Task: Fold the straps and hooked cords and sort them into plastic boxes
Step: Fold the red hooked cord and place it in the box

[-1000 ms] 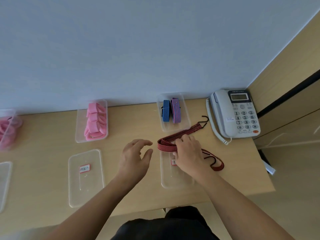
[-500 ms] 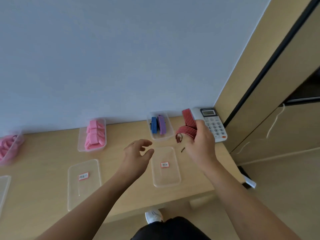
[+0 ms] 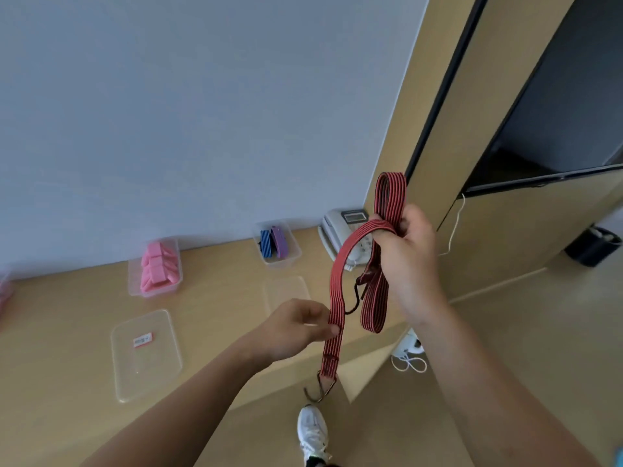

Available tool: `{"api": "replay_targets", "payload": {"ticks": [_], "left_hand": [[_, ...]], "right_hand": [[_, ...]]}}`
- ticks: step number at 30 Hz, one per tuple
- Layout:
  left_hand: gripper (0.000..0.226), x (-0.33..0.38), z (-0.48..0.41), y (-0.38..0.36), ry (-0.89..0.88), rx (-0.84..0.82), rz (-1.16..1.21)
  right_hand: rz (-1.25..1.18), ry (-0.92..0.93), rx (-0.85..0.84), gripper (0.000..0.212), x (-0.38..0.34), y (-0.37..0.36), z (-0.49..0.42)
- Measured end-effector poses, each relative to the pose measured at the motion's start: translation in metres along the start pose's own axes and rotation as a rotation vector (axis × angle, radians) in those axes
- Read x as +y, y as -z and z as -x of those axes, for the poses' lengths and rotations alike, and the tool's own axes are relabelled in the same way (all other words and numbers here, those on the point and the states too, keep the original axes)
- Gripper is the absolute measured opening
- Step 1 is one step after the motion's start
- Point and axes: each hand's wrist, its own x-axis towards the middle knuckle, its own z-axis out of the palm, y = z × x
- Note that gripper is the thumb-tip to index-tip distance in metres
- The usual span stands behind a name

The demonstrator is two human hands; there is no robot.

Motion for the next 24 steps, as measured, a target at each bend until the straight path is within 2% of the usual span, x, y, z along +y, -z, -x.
{"api": "replay_targets", "payload": {"ticks": [2, 4, 8, 10, 12, 13, 14, 16, 18, 19, 21, 24], "left_hand": [[0.016, 0.003, 0.007, -0.006, -0.001, 0.041, 0.191], [0.019, 0.015, 0.015, -0.004, -0.018, 0.110, 0.338], [0.024, 0.041, 0.021, 0.002, -0.105, 0.218, 0.389], [0.025, 0.053, 0.019, 0.002, -0.134, 0.267, 0.408], [0.025, 0.061, 0.017, 0.000, -0.140, 0.345, 0.440], [0.025, 0.063, 0.014, -0.002, -0.138, 0.391, 0.458], [0.024, 0.066, 0.013, -0.004, -0.133, 0.434, 0.470], [0.023, 0.069, 0.008, -0.011, -0.132, 0.499, 0.481], [0.027, 0.072, 0.003, -0.018, -0.129, 0.563, 0.492], [0.030, 0.074, 0.000, -0.021, -0.124, 0.593, 0.507], [0.030, 0.077, -0.003, -0.025, -0.106, 0.647, 0.540], [0.026, 0.078, -0.005, -0.028, -0.071, 0.735, 0.618]], "right_hand": [[0.159, -0.034, -0.028, 0.005, 0.014, 0.011, 0.005], [0.422, -0.066, -0.150, 0.005, 0.032, 0.020, 0.007], [0.790, -0.163, -0.676, 0.013, 0.061, 0.021, 0.013], [0.889, -0.164, -0.983, 0.022, 0.070, 0.021, 0.015], [0.904, -0.142, -1.145, 0.037, 0.077, 0.025, 0.012], [0.844, -0.118, -1.123, 0.042, 0.077, 0.027, 0.011], [0.737, -0.091, -1.032, 0.047, 0.076, 0.028, 0.010], [0.411, -0.059, -0.781, 0.052, 0.071, 0.030, 0.007], [0.069, -0.044, -0.662, 0.032, 0.062, 0.032, 0.004], [-0.049, -0.041, -0.674, 0.024, 0.056, 0.032, 0.003], [-0.174, -0.044, -0.763, 0.025, 0.050, 0.035, 0.001], [-0.078, -0.039, -0.879, 0.057, 0.052, 0.035, -0.003]]}}
